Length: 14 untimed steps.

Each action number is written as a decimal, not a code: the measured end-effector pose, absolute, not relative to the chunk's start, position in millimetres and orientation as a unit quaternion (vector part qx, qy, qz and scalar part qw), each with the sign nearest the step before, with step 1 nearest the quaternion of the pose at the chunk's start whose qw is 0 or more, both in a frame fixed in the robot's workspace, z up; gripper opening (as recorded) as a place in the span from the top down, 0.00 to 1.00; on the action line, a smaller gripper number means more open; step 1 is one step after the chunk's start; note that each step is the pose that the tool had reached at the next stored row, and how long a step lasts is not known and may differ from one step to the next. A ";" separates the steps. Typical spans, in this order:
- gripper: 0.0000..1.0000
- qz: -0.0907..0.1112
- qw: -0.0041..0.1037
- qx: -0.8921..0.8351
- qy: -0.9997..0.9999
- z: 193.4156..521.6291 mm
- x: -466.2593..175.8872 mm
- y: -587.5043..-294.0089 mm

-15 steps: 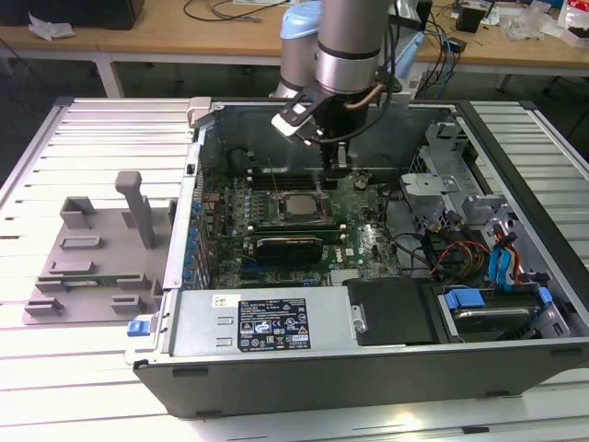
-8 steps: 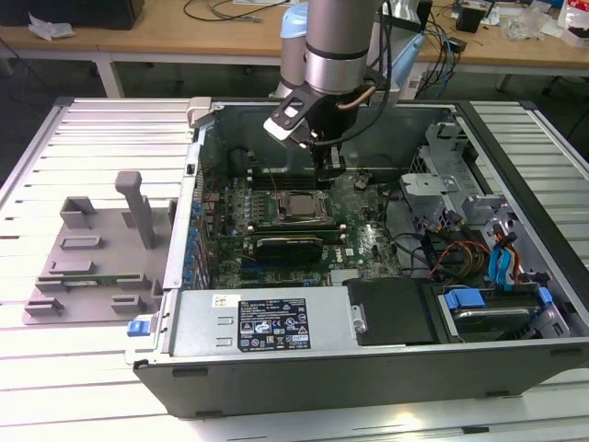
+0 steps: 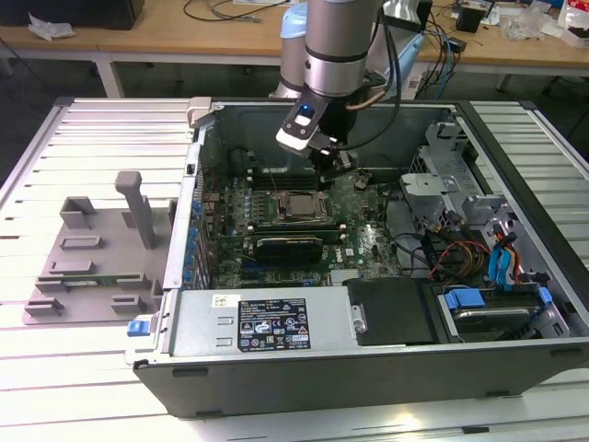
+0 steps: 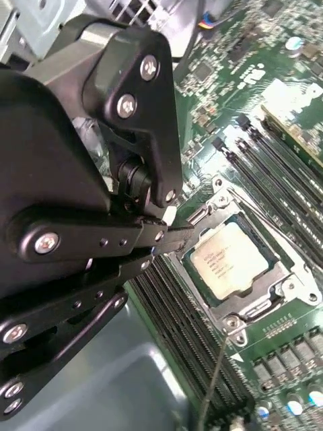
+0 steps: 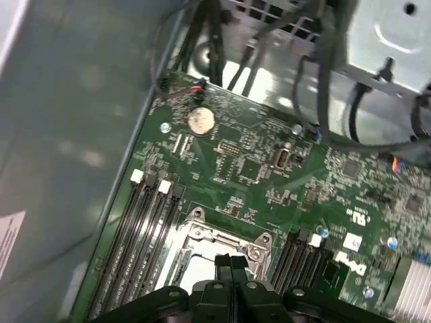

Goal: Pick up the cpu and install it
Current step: 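Close the cpu cover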

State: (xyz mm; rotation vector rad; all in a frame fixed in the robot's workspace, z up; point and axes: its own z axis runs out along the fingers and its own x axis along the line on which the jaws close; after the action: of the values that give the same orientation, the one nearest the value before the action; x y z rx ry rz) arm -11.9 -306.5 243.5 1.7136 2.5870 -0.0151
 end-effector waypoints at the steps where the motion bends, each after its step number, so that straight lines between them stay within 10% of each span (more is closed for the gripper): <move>1: 0.89 -0.005 0.019 0.538 0.843 243.0 -11.9 -306.5; 14: 0.89 -0.001 0.020 0.389 0.921 237.6 -11.9 -306.5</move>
State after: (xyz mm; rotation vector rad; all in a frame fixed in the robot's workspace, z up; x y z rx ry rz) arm -11.9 -306.5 237.6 1.2064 2.8577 -0.0041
